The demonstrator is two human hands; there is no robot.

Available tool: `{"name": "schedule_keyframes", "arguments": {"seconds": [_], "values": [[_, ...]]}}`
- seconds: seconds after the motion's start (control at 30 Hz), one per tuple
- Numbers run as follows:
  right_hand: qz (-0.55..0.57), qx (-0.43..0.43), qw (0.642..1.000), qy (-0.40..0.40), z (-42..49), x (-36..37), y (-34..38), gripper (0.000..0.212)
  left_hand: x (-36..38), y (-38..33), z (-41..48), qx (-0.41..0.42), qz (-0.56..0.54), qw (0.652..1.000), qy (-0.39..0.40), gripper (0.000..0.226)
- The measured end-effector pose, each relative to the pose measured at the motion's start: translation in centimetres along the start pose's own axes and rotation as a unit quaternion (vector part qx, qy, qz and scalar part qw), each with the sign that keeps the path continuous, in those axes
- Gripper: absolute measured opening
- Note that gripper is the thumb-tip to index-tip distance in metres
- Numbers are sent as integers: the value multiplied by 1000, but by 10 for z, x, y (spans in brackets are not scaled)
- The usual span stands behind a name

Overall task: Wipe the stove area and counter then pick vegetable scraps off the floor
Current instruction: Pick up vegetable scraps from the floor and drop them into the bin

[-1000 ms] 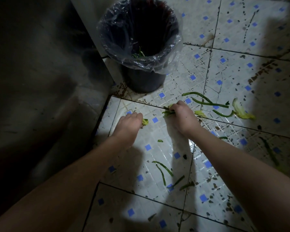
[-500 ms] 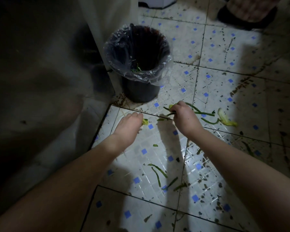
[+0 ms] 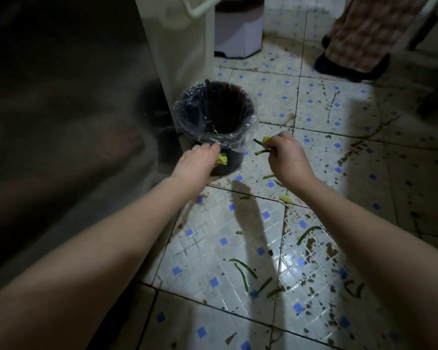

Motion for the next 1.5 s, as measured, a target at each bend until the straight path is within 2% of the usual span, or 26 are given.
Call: {"name": "schedule_keyframes", "arguments": {"seconds": [0.13, 0.3, 0.43, 0.67, 0.83, 1.07, 1.33, 1.5], "values": [[13, 2, 999, -39, 22, -18, 9, 34, -29, 5, 21, 4, 25, 999, -39, 25], [13, -19, 999, -36, 54, -26, 28, 35, -52, 18, 52, -1, 65, 996, -54, 38], [26, -49, 998, -43, 74, -23, 43, 31, -52, 30, 76, -11, 72, 996, -56, 33], [28, -46, 997, -47, 95, -2, 41, 28, -32, 39, 103, -34, 59, 997, -40, 43], [41, -51, 998, -23, 98, 16, 51, 30, -25, 44, 89, -36, 67, 996, -47, 52], [43, -48, 998, 3, 88, 33, 57, 27, -21, 50, 60, -24, 42, 997, -62, 39], [-14, -61, 998, -8, 51, 21, 39, 20, -20, 33, 38, -6, 46, 996, -71, 42], [-57, -67, 996, -1, 16, 2, 14, 25, -7, 2, 22, 18, 55, 996, -68, 39]]}}
Point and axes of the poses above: each hand's wrist, its own z-axis towards the middle knuckle, its own x-axis out of the palm, y = z × x, the point moved 6 cm from there along z, towards the middle knuckle, and after that the axes turned 13 degrees about -y, right-handed, at the moved point
